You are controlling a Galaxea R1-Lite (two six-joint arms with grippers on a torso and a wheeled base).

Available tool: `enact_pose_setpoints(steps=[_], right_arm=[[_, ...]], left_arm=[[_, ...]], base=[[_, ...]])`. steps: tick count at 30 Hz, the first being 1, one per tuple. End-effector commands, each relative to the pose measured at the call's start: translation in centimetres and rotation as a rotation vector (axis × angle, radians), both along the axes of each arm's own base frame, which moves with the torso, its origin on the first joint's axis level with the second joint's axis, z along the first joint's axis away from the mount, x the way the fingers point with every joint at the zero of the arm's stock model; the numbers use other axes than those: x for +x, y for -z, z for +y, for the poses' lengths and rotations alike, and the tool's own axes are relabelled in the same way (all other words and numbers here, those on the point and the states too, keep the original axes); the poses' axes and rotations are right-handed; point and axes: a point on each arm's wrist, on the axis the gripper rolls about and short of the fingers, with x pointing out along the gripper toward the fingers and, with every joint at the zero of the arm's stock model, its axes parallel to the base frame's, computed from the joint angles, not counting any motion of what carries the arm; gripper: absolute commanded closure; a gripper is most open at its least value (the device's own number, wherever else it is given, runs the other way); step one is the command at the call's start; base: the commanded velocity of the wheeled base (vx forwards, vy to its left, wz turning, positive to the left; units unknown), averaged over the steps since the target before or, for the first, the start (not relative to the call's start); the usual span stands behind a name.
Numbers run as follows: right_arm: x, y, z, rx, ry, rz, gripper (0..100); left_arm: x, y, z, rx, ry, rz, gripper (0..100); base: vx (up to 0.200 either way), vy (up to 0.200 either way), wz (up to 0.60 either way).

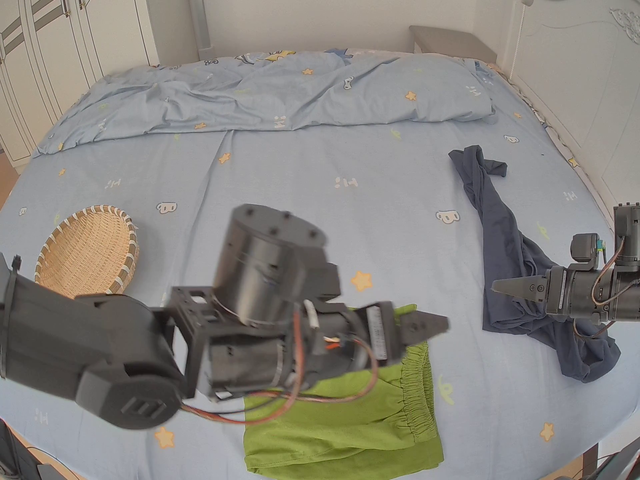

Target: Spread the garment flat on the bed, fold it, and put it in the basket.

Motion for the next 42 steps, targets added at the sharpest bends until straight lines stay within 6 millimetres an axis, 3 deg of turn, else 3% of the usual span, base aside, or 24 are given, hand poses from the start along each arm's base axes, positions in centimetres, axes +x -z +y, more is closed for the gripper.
enact_pose_setpoints(steps=[1,3,6,11,15,17,20,28,42], right_arm=[[-0.2,0.0,0.2,0.001,-0.012,-0.001,0],[-0.2,-0.1,0.3,0.002,-0.015,-0.004,0],[-0.5,-0.3,0.6,0.005,-0.030,-0.014,0],[-0.8,-0.4,0.5,0.006,-0.031,-0.017,0],[-0.8,-0.3,0.5,0.005,-0.031,-0.016,0],[-0.7,-0.3,0.5,0.005,-0.031,-0.014,0],[-0.8,-0.2,0.5,0.005,-0.031,-0.013,0],[-0.6,0.0,0.4,0.003,-0.027,-0.004,0],[-0.7,0.1,0.6,0.002,-0.035,0.000,0]], left_arm=[[3.7,1.3,11.8,-0.094,-0.090,0.132,0],[4.1,2.9,14.8,-0.118,-0.084,0.216,0],[4.7,4.4,17.4,-0.140,-0.064,0.233,0],[6.8,7.8,19.4,-0.082,-0.070,0.223,0],[6.8,8.6,19.5,-0.057,-0.054,0.219,0],[7.3,10.8,18.9,-0.015,-0.027,0.256,0],[7.2,11.5,18.4,-0.003,-0.008,0.273,0],[6.8,12.1,17.2,0.019,0.044,0.278,0],[5.8,14.6,12.8,0.073,0.213,0.305,0]], base=[[0.000,0.000,0.00],[0.000,0.000,0.00],[0.000,0.000,0.00],[0.000,0.000,0.00],[0.000,0.000,0.00],[0.000,0.000,0.00],[0.000,0.000,0.00],[0.000,0.000,0.00],[0.000,0.000,0.00]])
